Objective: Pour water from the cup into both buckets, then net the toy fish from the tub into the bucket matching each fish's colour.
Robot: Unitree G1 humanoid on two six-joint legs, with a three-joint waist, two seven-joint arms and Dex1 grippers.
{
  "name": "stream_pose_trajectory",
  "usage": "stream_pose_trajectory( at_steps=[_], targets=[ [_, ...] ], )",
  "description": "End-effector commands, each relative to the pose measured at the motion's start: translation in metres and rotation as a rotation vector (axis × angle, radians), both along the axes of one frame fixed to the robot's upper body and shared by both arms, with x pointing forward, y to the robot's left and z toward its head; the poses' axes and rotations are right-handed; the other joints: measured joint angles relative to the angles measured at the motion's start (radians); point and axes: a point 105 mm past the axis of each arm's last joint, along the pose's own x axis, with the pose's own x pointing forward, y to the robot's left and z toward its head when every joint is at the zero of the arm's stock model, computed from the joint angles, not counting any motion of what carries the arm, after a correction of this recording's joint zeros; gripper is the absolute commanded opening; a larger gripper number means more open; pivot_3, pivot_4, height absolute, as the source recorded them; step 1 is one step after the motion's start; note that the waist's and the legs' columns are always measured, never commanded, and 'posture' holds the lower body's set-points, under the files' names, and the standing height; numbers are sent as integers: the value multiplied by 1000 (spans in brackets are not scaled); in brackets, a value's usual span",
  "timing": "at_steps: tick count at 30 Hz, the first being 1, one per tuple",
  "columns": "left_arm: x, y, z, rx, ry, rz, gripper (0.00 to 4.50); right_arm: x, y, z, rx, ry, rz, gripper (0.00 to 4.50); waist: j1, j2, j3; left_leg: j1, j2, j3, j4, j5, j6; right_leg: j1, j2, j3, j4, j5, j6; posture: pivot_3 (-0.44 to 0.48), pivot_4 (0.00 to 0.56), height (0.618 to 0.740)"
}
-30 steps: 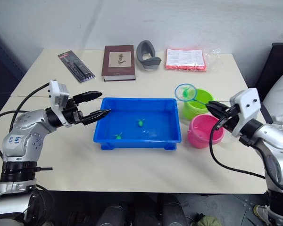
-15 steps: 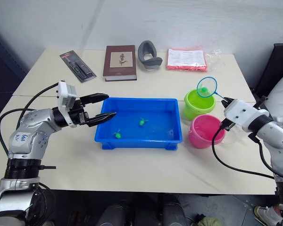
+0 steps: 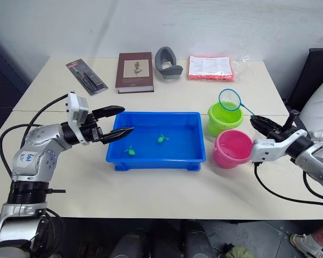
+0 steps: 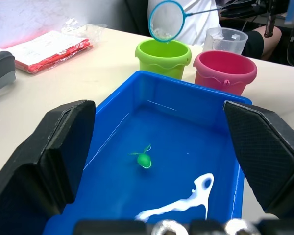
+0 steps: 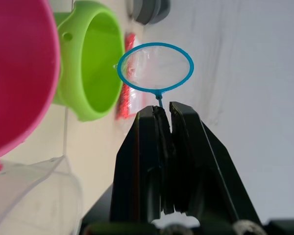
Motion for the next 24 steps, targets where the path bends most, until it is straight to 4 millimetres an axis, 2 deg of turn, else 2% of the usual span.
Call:
stream_pose_trajectory(
  at_steps=[1, 3, 4, 7, 8, 10, 13, 16, 19, 24],
  targets=[
    [1, -1, 9, -12, -45, -1, 4489, 1, -11, 2, -22, -31, -7, 0, 0, 0, 0, 0, 0, 0, 0, 0, 0, 0, 0, 0, 0, 0, 0, 0, 150, 740],
    [1, 3, 8, -16, -46, 11, 4489, 2, 0, 20, 185, -17, 40, 0, 0, 0, 0, 0, 0, 1, 0, 1, 0, 0, 0, 0, 0, 0, 0, 0, 150, 740],
    [0, 7, 8, -16, -46, 26, 4489, 2, 16, 30, 325, 30, 103, 0, -3, 0, 0, 0, 0, 1, 0, 1, 0, 0, 0, 1, 0, 0, 0, 0, 150, 740],
    [-4, 21, 2, -5, -44, 57, 4489, -5, 58, 32, 613, 348, 244, 0, -18, 0, 0, 2, 2, 1, 0, 1, -1, 1, 2, 1, 1, 0, 0, 0, 150, 740],
    [-6, 25, 0, 4, -40, 59, 4489, -8, 68, 30, 637, 432, 274, 0, -22, 0, 0, 2, 3, 0, 0, 2, -2, 1, 2, 0, 2, 0, 0, 0, 150, 740],
    [-16, 34, -8, 64, -17, 47, 4489, -15, 91, 26, 618, 579, 308, 0, -25, 0, 0, 2, 5, -1, 0, 2, -2, 1, 3, -1, 2, 0, -1, 0, 150, 740],
    [-25, 48, -12, 88, 14, 69, 4489, -14, 108, 18, 575, 664, 273, 0, -21, 0, 0, 1, 5, -2, 0, 1, -1, 0, 2, -1, 2, -1, -2, 0, 150, 740],
    [-30, 58, -15, 109, 31, 93, 4489, -8, 115, 6, 492, 678, 220, 0, -8, 0, 0, 1, 3, -3, 0, 0, 0, 0, 0, -2, 2, -1, -2, 0, 150, 740],
    [-34, 67, -18, 127, 37, 129, 4489, 4, 117, -10, 310, 599, 176, 0, 1, 0, 0, 0, 2, -3, 0, -2, 2, 0, -1, -2, 1, -1, -3, 0, 150, 740],
    [-38, 75, -17, 134, 30, 171, 4489, 20, 123, -25, 230, 589, 155, 0, -1, 0, 0, -1, 1, -3, 0, -3, 3, -1, -2, -2, 0, -1, -3, 0, 150, 740]
  ],
)
